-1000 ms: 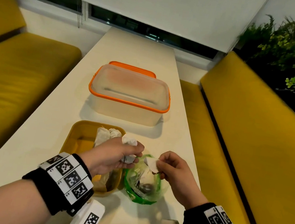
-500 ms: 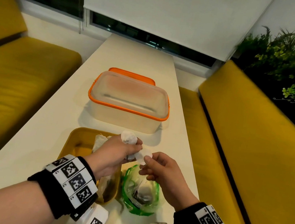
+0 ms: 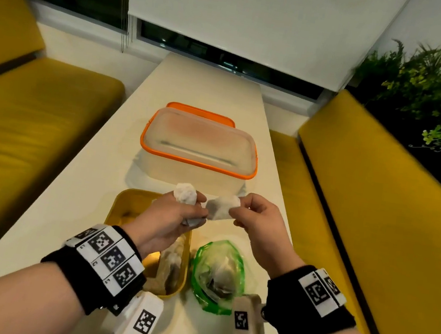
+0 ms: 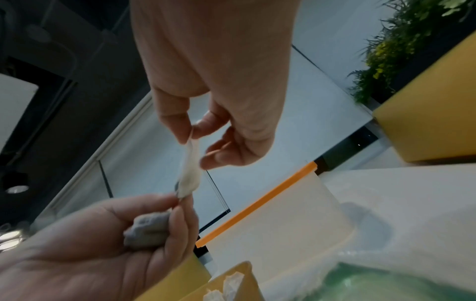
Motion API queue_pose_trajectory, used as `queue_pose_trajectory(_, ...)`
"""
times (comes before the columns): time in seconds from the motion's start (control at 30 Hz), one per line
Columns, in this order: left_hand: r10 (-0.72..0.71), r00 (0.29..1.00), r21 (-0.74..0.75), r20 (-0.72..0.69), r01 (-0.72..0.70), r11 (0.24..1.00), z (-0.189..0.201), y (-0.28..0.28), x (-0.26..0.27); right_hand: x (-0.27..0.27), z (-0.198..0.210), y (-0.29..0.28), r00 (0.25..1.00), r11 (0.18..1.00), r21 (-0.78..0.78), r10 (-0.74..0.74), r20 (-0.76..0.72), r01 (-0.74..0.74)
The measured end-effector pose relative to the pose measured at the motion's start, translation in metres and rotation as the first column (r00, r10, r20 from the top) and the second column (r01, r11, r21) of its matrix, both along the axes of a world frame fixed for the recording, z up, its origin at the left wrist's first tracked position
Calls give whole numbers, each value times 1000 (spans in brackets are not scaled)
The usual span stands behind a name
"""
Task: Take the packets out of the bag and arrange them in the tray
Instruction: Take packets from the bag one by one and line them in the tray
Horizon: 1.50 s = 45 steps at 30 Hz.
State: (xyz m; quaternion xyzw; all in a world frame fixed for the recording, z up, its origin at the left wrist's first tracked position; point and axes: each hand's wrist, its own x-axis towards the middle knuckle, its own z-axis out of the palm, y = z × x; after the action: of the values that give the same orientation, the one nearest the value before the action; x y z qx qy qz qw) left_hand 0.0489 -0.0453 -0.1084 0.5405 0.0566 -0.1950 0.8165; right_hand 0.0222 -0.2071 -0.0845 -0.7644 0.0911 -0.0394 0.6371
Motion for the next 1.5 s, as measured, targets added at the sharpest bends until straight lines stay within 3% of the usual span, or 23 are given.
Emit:
queue_pose_trajectory(0.1, -42, 994, -50, -102, 38, 998, -4, 6, 0, -3, 10, 0, 999, 998, -22, 53, 2, -53)
queue_pose_trajectory(0.2, -237, 936, -134, -261, 208, 969, 1, 6, -5, -9, 19, 3, 957, 957, -7, 291, -22, -291)
queue_pose_trajectory(0.3, -446, 847, -166, -291, 414, 895, 6, 5, -7, -11, 25, 12, 898, 896, -68, 434, -65, -438)
queue_pose_trajectory(0.37, -535, 800, -214, -272, 492, 844, 8, 4, -8, -8, 23, 15, 905, 873, -236, 409, -120, -426)
queue_pose_trajectory(0.43, -552, 799, -249, -238, 499, 830, 7, 4, -9, -5, 18, 15, 921, 842, -374, 362, -141, -389)
queue_pose_trajectory(0.57, -549, 822, -226, -151, 512, 829, 6, 5, -11, -3, 14, 15, 924, 795, -474, 352, -147, -378)
queue_pose_trajectory(0.63, -528, 834, -198, -162, 496, 845, 5, 5, -11, -4, 12, 16, 931, 774, -528, 349, -103, -349)
queue_pose_trajectory(0.73, -482, 854, -177, -196, 453, 874, 5, 6, -8, -4, 3, 7, 967, 745, -645, 252, 34, -171)
queue_pose_trajectory(0.8, -420, 884, -156, -203, 395, 905, 1, 8, -6, -5, -5, -8, 974, 636, -751, 224, -40, -177)
queue_pose_trajectory(0.83, -387, 900, -150, -199, 363, 920, -1, 9, -5, -8, -10, -14, 958, 548, -794, 247, -147, -263)
queue_pose_trajectory(0.93, -326, 928, -138, -182, 304, 943, -5, 8, -4, -21, -32, -18, 832, 131, -847, 314, -457, -515)
queue_pose_trajectory(1.0, -333, 928, -108, -167, 318, 942, -6, 5, -6, -30, -48, -13, 800, -94, -854, 310, -513, -512)
queue_pose_trajectory(1.07, -351, 923, -81, -157, 342, 936, -6, 3, -9, -34, -61, -9, 813, -176, -873, 318, -487, -454)
queue_pose_trajectory(1.1, -355, 923, -60, -149, 350, 935, -6, 2, -10, -34, -66, -9, 818, -160, -879, 321, -477, -450)
queue_pose_trajectory(1.17, -352, 926, -17, -133, 353, 935, -7, 2, -11, -36, -69, -11, 827, -48, -878, 314, -467, -477)
queue_pose_trajectory(1.33, -322, 937, 40, -134, 330, 943, -13, 6, -12, -41, -65, -24, 860, 492, -705, 292, -420, -511)
queue_pose_trajectory(1.43, -337, 933, 101, -128, 350, 931, -16, 5, -14, -44, -60, -32, 893, 717, -548, 254, -371, -431)
queue_pose_trajectory(1.5, -349, 930, 151, -114, 364, 919, -18, 1, -15, -46, -58, -36, 915, 820, -443, 223, -337, -363)
